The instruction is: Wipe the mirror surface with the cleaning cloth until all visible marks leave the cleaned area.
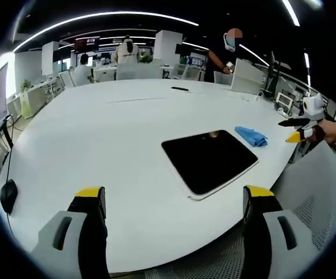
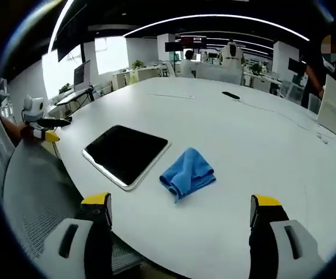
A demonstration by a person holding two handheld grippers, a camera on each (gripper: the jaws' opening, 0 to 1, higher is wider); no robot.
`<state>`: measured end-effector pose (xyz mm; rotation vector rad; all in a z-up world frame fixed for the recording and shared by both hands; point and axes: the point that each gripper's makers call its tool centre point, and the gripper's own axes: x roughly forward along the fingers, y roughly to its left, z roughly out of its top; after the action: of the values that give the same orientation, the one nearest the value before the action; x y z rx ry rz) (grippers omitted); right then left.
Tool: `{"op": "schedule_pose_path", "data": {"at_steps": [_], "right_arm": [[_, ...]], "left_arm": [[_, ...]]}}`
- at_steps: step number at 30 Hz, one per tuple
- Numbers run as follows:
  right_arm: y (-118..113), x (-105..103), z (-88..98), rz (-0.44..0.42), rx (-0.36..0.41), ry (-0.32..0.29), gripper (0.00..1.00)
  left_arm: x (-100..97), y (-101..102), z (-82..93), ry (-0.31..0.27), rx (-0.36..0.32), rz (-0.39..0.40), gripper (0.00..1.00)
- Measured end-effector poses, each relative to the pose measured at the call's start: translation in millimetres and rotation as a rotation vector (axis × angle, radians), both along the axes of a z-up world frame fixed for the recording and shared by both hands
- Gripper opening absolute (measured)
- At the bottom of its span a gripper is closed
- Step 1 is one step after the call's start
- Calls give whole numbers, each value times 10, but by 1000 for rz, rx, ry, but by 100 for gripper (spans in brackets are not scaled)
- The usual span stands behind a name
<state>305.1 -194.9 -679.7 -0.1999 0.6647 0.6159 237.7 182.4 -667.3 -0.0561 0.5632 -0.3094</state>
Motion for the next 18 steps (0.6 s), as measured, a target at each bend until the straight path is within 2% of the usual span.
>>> {"op": "schedule_pose_path", "data": {"at_steps": [4, 7, 11, 15, 18], "right_arm": [[40, 5, -59, -9, -10, 15, 98], [70, -11, -92, -28, 21, 54, 98], [75, 26, -62, -36, 17, 42, 98], [69, 76, -39, -57, 18, 27, 98], [89, 51, -50, -49, 3, 33, 98]], "left_arm": [[45, 36, 5, -7, 7, -10, 98], [25, 57, -26, -1, -2, -14, 98], [36, 46, -10, -6, -6, -24, 97], [43, 127, -8, -8, -17, -5, 97], [49, 110, 5, -19, -8, -12, 97]]}}
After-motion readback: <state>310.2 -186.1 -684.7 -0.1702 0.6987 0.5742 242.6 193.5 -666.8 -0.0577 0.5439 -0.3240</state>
